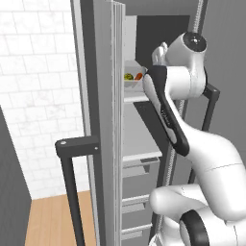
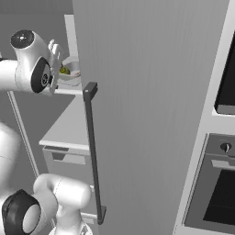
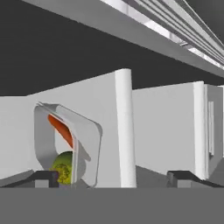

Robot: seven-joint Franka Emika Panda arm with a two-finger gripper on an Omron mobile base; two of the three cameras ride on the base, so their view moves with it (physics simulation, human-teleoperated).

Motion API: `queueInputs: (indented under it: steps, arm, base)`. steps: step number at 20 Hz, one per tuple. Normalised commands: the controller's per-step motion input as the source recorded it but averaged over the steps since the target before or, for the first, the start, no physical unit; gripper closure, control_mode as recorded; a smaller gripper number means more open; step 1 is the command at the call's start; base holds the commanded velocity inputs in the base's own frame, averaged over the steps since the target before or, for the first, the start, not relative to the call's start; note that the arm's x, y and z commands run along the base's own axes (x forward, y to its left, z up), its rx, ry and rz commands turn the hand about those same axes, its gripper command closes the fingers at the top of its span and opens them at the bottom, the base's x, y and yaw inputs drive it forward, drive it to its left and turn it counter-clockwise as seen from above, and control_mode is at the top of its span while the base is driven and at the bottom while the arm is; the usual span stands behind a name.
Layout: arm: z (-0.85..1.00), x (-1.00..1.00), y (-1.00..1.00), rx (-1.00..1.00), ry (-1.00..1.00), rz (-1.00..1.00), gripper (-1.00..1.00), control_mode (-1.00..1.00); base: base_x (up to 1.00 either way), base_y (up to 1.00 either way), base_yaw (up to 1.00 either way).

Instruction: Take the meat container that has the fish and place it on the second highest rack of the freezer. Then take the vegetable container that has the lime and carrot and place it on the highest rack of the freezer.

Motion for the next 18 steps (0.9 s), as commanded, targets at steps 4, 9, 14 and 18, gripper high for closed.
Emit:
queueInputs:
  steps: [4,9,14,18]
  arm:
    - [0.11,-1.00,-0.17,0.00,0.16,0.24,-1.00,-1.00]
    - [-0.02,-0.97,-0.16,-0.03,0.25,0.29,-1.00,-1.00]
    - [-0.19,-0.91,-0.15,-0.18,0.19,0.36,-1.00,-1.00]
    - [-0.20,-0.84,-0.12,-0.27,0.09,0.41,-1.00,-1.00]
  base:
    - [0.00,0.00,0.00]
    - [0.00,0.00,0.00]
    - [0.00,0.00,0.00]
    - [0.00,0.00,0.00]
